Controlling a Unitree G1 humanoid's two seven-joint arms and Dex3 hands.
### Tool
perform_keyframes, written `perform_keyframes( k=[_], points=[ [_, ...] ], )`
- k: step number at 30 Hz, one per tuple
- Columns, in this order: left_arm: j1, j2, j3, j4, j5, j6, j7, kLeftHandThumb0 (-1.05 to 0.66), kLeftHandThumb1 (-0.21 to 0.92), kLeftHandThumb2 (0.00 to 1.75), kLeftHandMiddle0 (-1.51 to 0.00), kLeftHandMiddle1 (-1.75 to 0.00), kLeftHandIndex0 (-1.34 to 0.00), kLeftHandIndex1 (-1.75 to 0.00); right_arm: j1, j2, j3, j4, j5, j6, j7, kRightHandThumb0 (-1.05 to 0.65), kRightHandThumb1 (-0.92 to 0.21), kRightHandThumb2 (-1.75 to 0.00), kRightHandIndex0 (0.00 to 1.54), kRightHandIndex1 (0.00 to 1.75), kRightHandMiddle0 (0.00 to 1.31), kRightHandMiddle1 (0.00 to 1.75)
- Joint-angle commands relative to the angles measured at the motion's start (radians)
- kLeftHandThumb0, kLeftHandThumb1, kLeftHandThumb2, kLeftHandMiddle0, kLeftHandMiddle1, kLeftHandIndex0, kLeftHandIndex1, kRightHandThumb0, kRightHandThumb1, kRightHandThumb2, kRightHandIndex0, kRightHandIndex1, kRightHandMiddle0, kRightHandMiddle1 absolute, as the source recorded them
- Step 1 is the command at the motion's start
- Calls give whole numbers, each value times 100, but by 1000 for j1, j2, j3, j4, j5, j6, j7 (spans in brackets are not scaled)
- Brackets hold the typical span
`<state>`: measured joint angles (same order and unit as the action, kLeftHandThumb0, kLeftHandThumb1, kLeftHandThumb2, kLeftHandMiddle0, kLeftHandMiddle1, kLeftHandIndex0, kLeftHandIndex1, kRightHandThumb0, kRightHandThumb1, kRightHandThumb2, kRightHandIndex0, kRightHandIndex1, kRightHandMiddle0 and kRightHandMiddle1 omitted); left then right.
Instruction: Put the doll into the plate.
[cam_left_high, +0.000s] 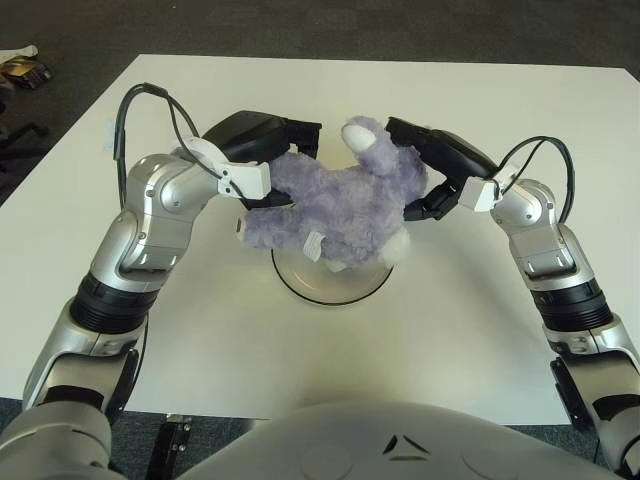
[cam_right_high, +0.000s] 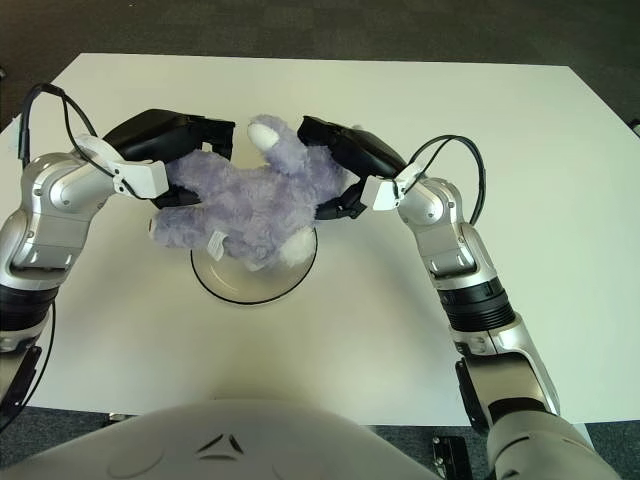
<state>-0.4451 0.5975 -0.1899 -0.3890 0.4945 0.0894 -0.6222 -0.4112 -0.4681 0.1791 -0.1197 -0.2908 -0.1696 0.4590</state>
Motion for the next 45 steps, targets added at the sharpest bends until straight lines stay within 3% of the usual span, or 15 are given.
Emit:
perform_keyframes(
  k=[1,9,15,31,39,40,44,45],
  points=[
    [-11,-10,-4,-9,7,32,-5,-1,40,121,-44,-173,-43,-173,10,-5,-19,16,8,-16,-17,-66,-37,-91,8,73,2,124],
    [1,-34,-3,-22,19,104,5,-1,44,113,-48,-170,-39,-168,9,-10,-11,17,-29,-9,-34,-68,-38,-89,2,66,0,110],
    [3,-33,-20,-18,88,105,38,-1,46,111,-54,-170,-32,-165,8,-14,-7,10,-66,10,-42,-65,-37,-88,2,61,0,103],
    [0,-61,-44,-15,251,162,61,-1,52,103,-54,-164,-26,-169,3,-21,-3,2,-124,29,-44,-63,-33,-91,0,52,0,94],
    [-1,-83,-59,-11,321,199,63,0,65,85,-45,-162,-22,-166,7,-21,-10,-8,-86,36,-12,-69,-41,-83,1,44,0,88],
    [-1,-86,-61,-11,331,204,63,13,68,78,-43,-162,-15,-165,8,-21,-11,-11,-76,40,-5,-71,-43,-81,0,41,0,86],
    [-1,-98,-62,-9,357,217,62,30,73,69,-41,-161,-4,-162,9,-22,-15,-13,-40,33,16,-75,-48,-75,0,36,0,81],
    [-2,-102,-62,-9,362,219,61,2,59,77,-30,-163,-3,-161,9,-23,-17,-12,-31,29,20,-77,-51,-72,0,34,0,80]
  ],
)
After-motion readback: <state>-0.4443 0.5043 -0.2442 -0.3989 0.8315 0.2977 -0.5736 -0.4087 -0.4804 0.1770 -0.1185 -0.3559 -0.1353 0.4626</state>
